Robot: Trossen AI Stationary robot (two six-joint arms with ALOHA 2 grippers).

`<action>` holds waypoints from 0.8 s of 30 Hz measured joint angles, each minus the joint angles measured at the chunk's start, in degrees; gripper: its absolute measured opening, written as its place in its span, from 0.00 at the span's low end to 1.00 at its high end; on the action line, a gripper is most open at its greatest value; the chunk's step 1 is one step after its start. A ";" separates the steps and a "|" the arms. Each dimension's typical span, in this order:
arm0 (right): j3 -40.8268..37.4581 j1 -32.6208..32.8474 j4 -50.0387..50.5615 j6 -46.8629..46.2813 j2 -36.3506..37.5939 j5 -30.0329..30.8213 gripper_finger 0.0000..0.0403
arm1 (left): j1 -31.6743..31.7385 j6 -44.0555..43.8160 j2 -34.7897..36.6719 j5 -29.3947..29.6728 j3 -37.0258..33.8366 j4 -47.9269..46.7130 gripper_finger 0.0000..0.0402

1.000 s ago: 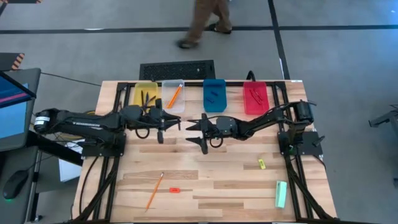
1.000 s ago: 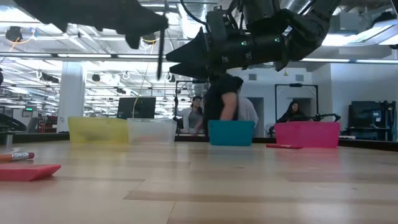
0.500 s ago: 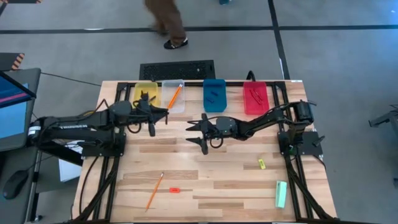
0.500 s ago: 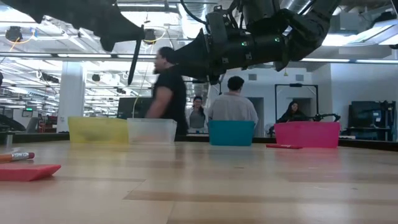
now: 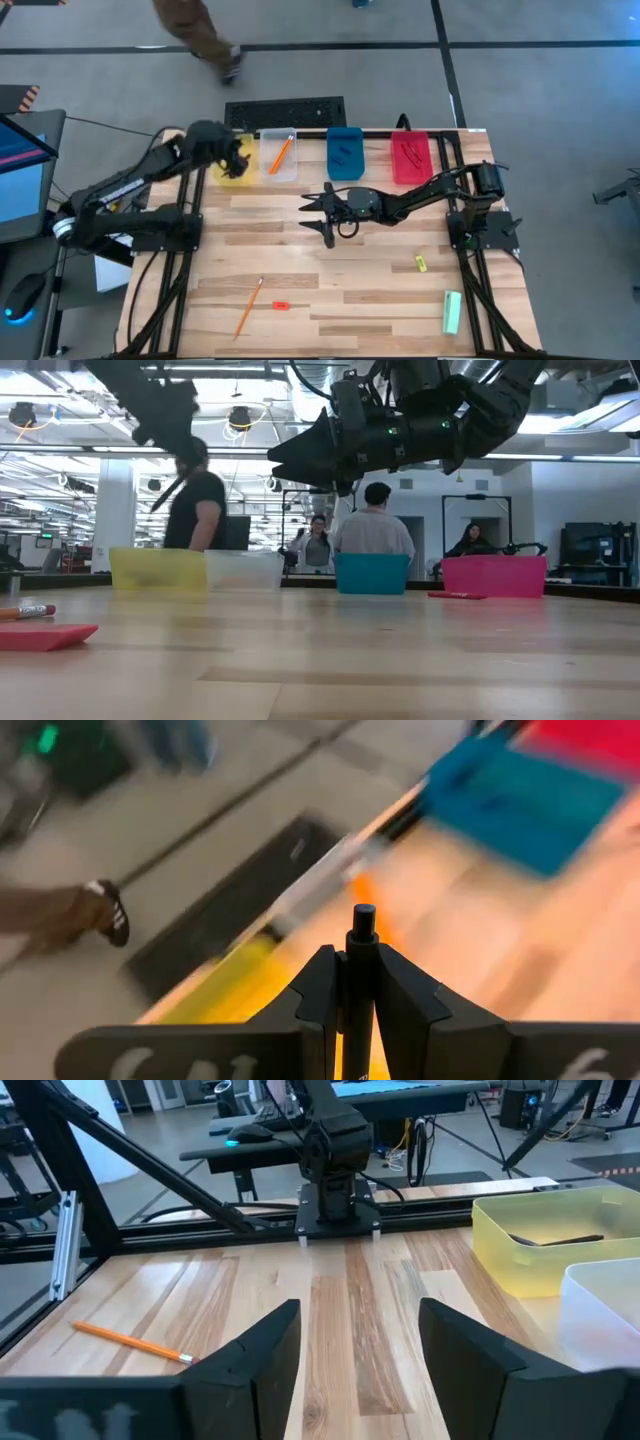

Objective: Sort crayons/erasers/pens/pencils in bins
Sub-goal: Put the black pen into the yellow bin

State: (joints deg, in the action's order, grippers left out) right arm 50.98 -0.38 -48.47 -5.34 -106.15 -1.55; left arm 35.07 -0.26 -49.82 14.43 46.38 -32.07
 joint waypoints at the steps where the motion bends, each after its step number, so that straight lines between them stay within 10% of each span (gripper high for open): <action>1: 0.00 0.03 0.00 0.00 0.00 -0.03 0.52 | 2.42 0.57 -1.52 -0.06 0.73 -1.56 0.08; 24: 0.00 0.72 0.50 0.90 0.00 -0.03 0.40 | 24.61 4.12 -30.63 -12.89 1.96 2.68 0.09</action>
State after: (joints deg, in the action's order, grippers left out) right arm 50.98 0.34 -47.97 -4.44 -106.15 -1.58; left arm 59.68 3.86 -80.45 1.54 48.34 -29.39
